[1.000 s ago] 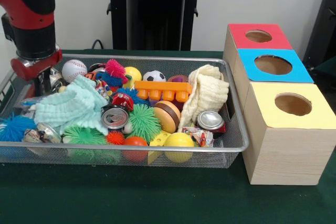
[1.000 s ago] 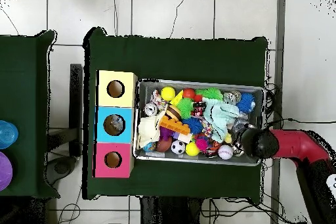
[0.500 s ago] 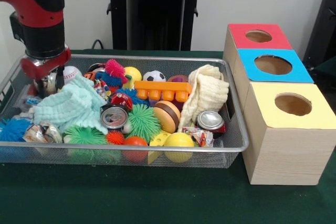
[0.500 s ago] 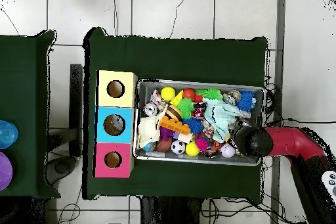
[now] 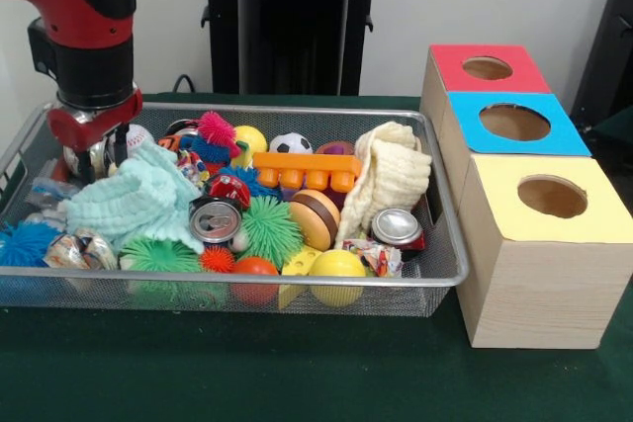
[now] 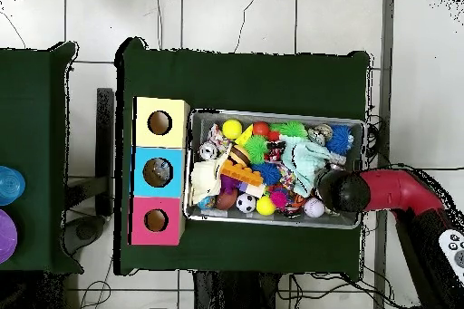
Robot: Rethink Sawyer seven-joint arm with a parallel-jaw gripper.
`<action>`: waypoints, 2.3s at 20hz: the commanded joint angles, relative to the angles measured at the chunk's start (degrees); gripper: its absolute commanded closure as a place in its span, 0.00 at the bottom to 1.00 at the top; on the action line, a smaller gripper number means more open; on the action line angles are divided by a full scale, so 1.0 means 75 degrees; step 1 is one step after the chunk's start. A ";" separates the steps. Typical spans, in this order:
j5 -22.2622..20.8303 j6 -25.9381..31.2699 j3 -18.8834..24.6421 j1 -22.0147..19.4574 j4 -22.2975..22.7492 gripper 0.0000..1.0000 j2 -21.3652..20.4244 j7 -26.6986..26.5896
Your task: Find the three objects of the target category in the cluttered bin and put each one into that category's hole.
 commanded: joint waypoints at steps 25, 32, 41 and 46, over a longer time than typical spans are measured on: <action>-0.0275 0.0495 0.0248 0.0171 -0.1570 0.00 0.0335 -0.1964; -0.0113 0.0785 0.0278 0.0174 -0.1603 0.00 0.0523 -0.2233; 0.0018 0.1903 -0.0038 0.0331 -0.1918 0.00 0.0696 -0.2348; -0.0117 0.2542 -0.0218 0.0444 -0.2113 0.00 0.0506 -0.2292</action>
